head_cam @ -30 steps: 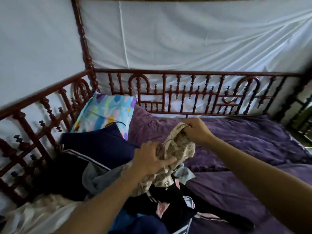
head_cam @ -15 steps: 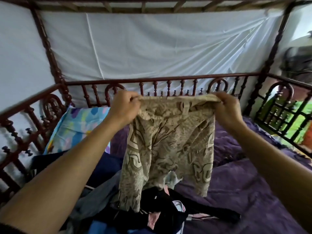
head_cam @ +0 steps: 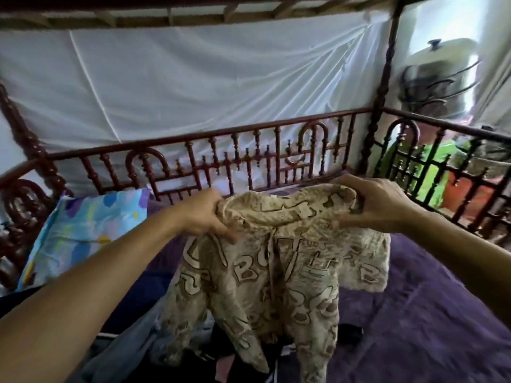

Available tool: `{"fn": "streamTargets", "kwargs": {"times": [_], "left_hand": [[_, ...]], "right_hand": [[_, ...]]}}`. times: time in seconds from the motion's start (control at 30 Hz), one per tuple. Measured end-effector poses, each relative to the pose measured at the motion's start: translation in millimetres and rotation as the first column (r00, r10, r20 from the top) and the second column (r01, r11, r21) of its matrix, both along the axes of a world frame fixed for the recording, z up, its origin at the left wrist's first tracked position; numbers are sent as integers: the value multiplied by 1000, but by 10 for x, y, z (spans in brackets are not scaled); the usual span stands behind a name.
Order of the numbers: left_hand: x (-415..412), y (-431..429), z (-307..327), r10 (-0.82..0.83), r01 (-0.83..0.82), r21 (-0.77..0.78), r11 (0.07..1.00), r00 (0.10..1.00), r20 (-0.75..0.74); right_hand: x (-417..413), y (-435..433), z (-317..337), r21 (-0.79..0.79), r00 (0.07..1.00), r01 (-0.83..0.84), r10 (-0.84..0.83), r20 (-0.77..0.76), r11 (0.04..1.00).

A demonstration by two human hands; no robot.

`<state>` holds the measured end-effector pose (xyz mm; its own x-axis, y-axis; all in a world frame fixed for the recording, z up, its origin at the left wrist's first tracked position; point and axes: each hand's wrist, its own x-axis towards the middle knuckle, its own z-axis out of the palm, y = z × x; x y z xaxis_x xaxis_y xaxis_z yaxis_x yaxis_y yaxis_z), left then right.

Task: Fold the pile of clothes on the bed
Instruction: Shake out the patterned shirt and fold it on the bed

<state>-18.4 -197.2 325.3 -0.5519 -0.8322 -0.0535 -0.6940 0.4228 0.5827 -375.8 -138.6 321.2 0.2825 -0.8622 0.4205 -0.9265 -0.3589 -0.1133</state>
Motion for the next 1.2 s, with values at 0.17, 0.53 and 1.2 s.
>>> {"fn": "streamTargets", "kwargs": {"times": [0.17, 0.53, 1.2], "left_hand": [[-650, -18, -288, 15, 26, 211, 977, 982, -189], [-2313, -79, -602, -170, 150, 126, 981, 970, 171], [-4847, -2166, -2276, 464, -433, -202, 878, 875, 141]], "right_hand": [[-694, 391, -307, 90, 996, 74, -69, -54, 993], [-2335, 985, -882, 375, 663, -74, -235, 711, 924], [-4555, 820, -2845, 562, 384, 642, -853, 354, 522]]}}
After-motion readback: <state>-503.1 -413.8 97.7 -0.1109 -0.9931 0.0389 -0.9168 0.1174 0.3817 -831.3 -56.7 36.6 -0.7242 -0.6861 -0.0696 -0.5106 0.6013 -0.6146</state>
